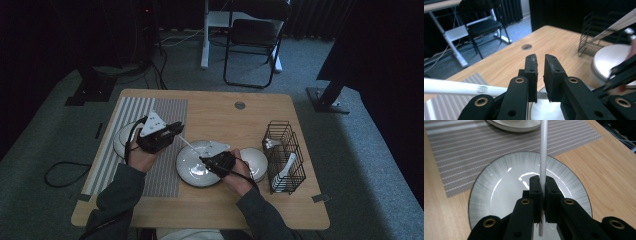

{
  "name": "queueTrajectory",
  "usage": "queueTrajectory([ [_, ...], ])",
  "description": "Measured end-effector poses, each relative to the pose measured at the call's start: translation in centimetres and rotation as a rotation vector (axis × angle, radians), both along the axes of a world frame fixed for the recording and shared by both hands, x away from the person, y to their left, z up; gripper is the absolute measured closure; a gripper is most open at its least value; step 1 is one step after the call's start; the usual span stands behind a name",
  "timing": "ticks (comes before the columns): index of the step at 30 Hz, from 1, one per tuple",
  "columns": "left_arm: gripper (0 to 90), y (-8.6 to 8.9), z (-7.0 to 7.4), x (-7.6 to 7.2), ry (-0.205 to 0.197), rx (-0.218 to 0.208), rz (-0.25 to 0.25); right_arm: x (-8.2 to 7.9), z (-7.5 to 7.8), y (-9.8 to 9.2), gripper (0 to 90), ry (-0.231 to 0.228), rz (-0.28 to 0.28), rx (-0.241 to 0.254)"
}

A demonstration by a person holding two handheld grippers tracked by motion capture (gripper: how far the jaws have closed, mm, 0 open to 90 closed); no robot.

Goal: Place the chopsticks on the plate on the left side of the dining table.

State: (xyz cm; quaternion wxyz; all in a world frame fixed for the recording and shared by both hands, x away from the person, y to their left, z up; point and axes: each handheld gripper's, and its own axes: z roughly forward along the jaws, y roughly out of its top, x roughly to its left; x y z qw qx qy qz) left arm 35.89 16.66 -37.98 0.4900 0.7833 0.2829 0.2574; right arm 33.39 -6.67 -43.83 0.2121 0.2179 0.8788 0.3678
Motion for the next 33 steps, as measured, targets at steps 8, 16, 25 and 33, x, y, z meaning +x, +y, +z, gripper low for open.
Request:
queueTrajectory([
  [8,80.7,0.5,-1.2,1.0,0.049,0.011,0.025,-0.2,0.7,-0.5,86.4,0.002,0.015,0.031],
  [16,76.4,0.4,-1.3,1.2,0.055,0.025,0.037,-0.6,1.3,-0.3,86.3,0.020,0.040,0.062],
  [25,73.0,0.5,-0.3,0.8,0.033,0.023,0.019,-0.1,1.0,1.5,86.3,0.029,0.054,-0.009],
  [33,71.6,0.8,0.6,0.9,0.022,0.025,0.011,0.2,0.7,3.2,86.2,0.030,0.084,-0.042],
])
